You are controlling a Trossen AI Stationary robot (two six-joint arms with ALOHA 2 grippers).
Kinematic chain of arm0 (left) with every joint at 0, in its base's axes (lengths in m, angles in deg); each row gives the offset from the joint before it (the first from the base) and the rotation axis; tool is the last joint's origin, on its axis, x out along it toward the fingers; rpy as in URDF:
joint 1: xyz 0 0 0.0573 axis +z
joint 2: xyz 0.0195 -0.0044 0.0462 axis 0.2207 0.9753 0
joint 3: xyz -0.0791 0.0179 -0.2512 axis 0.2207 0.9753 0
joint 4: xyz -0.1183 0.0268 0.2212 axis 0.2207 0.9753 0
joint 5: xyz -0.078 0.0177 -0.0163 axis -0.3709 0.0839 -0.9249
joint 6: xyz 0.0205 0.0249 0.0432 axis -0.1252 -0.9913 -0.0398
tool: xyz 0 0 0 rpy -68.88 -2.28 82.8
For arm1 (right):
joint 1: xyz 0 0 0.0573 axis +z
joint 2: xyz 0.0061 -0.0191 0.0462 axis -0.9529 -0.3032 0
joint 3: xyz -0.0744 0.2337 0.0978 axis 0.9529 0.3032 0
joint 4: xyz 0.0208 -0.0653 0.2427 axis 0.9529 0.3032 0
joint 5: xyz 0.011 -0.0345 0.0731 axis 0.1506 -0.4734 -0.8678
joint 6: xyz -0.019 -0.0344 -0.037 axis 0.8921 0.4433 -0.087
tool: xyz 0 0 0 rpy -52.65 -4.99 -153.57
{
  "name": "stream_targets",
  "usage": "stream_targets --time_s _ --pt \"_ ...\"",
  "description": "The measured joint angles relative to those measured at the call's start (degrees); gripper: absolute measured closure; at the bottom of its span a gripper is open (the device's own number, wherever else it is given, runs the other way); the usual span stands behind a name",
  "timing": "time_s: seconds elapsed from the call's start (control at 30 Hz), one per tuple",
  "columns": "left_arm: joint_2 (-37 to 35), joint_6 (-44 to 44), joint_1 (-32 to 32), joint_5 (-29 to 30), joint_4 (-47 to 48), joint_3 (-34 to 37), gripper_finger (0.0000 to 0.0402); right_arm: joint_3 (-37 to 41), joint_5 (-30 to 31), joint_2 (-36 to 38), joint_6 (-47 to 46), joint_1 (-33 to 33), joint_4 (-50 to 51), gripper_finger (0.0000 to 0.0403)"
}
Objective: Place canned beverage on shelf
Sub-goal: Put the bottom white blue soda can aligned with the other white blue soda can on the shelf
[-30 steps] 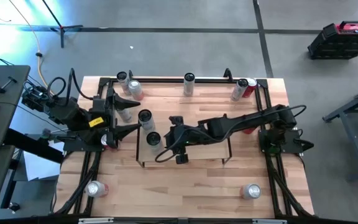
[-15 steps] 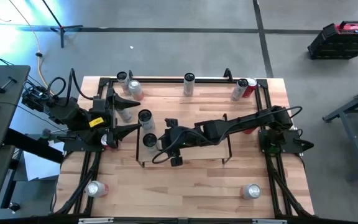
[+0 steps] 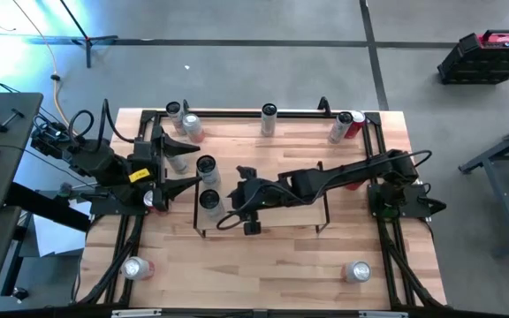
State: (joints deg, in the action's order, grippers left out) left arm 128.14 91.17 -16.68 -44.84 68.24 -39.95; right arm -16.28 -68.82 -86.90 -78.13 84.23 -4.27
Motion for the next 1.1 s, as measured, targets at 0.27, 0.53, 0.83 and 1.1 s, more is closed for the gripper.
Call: stream_targets --time_s 0.27,0.53,0.83,1.1 --pt "0.0 0.0 0.0 0.0 -0.3 0.0 0.006 0.0 0.4 -3.1 -11.2 0.5 0.0 0.0219" --pt "0.0 0.0 0.0 0.0 -0.3 0.0 0.006 0.0 4.0 -3.1 -13.0 1.9 -1.1 0.0219" --pt "0.0 0.5 0.0 -0.2 -0.9 0.0 0.006 0.0 3.4 -6.7 -14.2 2.0 0.2 0.0219" --pt "-0.1 0.5 0.0 -1.2 -0.9 0.0 0.006 0.0 3.5 -6.9 -14.0 2.1 -4.5 0.0219"
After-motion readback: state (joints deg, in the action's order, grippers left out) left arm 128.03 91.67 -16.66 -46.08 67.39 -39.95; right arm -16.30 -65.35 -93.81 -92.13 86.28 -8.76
